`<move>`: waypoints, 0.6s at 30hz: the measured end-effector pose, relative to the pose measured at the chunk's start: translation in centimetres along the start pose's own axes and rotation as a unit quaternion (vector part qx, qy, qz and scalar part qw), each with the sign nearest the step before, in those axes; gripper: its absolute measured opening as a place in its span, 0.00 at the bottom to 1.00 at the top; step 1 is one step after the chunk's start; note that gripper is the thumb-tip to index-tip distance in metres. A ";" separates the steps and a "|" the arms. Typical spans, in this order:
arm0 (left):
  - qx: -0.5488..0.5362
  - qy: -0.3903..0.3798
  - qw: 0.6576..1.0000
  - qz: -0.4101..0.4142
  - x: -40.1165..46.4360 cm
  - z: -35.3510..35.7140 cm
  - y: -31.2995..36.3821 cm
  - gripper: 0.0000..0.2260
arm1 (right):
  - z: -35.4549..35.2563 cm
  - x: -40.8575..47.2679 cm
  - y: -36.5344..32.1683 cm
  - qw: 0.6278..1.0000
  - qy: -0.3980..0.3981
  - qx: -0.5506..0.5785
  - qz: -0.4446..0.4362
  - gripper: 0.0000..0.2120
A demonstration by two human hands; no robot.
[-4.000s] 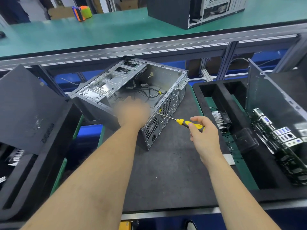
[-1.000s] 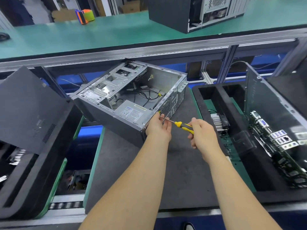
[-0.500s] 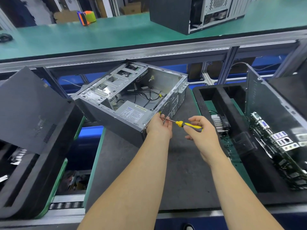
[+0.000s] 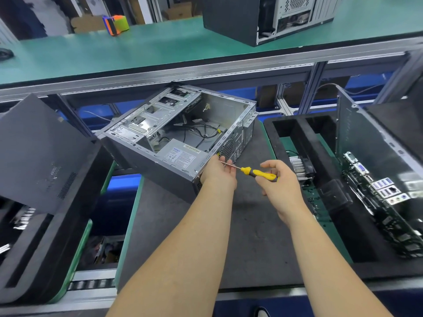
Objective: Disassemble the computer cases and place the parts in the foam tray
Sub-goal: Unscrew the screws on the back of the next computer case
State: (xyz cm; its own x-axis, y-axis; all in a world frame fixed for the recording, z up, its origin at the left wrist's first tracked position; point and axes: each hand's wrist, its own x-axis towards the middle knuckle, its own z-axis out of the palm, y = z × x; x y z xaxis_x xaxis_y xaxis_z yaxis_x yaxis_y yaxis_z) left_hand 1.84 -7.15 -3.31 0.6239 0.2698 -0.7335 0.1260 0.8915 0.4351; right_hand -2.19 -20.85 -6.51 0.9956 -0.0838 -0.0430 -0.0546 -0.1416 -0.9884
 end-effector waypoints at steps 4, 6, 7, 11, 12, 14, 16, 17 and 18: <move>0.002 0.003 1.000 0.012 -0.4 0.0 -0.3 0.13 | -0.1 -0.1 0.3 1.000 -0.013 -0.003 -0.006 0.16; 0.014 -0.001 1.000 0.017 -0.4 -0.2 -0.5 0.12 | -0.4 0.0 0.6 1.000 -0.001 0.018 0.012 0.16; 0.026 -0.005 0.999 0.021 -0.4 -0.2 -0.6 0.10 | -0.7 0.2 0.7 0.999 0.009 0.039 0.024 0.15; 0.127 0.019 0.987 0.092 0.1 -0.9 -1.6 0.07 | -2.0 0.9 1.7 0.986 0.077 0.124 0.077 0.10; 0.194 0.027 0.971 0.138 0.5 -1.3 -2.2 0.09 | -2.3 1.0 2.0 0.984 0.094 0.127 0.087 0.08; 0.397 0.009 0.886 0.241 1.3 -2.5 -3.7 0.11 | -2.8 1.1 2.7 0.981 0.110 0.123 0.105 0.06; 0.599 -0.023 0.747 0.288 2.0 -3.7 -5.1 0.09 | -3.1 1.0 3.2 0.979 0.105 0.121 0.124 0.05; 0.676 -0.036 0.677 0.290 2.5 -4.2 -5.6 0.07 | -3.2 0.8 3.5 0.978 0.101 0.121 0.134 0.04; 0.737 -0.046 0.611 0.286 3.1 -4.6 -6.0 0.06 | -3.3 0.7 3.7 0.978 0.100 0.116 0.141 0.04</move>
State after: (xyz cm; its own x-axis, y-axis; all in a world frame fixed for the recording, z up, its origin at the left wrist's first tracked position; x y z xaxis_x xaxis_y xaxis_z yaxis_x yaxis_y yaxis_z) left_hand -0.58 -9.95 -10.57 0.9227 0.3027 -0.2388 0.3833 -0.6521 0.6541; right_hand -1.98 -24.70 -9.75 0.9071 -0.2822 -0.3123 -0.2829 0.1408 -0.9488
